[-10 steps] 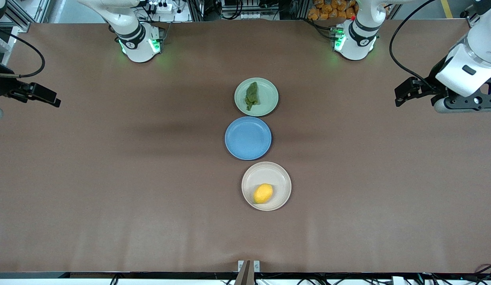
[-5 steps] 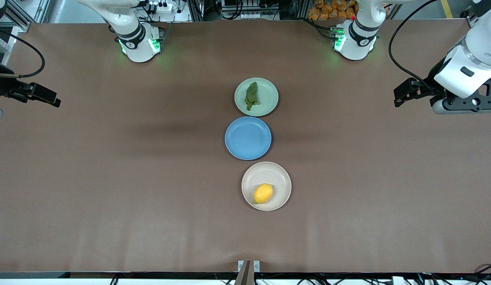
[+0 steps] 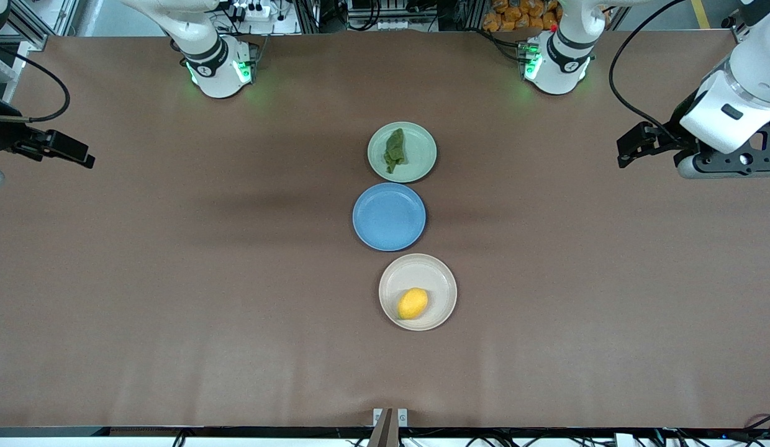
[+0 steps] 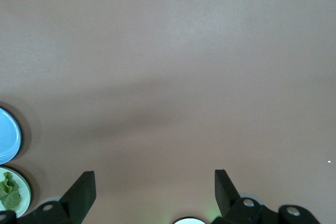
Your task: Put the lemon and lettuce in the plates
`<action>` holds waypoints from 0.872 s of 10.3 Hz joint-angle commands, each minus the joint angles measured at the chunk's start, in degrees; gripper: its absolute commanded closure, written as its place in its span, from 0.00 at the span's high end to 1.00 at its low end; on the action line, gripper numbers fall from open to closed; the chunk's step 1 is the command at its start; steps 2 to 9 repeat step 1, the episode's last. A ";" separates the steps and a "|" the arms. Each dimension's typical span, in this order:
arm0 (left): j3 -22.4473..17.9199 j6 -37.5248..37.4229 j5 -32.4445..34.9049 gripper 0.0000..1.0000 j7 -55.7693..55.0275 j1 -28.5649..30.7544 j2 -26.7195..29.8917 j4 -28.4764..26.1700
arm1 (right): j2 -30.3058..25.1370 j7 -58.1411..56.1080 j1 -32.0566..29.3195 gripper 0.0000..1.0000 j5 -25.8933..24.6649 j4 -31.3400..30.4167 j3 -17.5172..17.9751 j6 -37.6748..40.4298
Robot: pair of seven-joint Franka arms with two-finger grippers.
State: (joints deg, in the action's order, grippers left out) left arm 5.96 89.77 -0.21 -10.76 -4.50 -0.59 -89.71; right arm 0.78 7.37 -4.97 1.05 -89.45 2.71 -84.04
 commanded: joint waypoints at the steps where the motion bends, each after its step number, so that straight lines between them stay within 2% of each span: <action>1: 0.10 -1.09 0.12 1.00 1.26 0.02 -0.73 1.73 | 0.89 0.01 -1.18 1.00 0.80 1.74 0.72 1.16; 9: 0.10 -1.09 0.12 1.00 1.26 0.02 -0.73 1.73 | 0.89 0.01 -1.18 1.00 0.80 1.74 0.72 1.16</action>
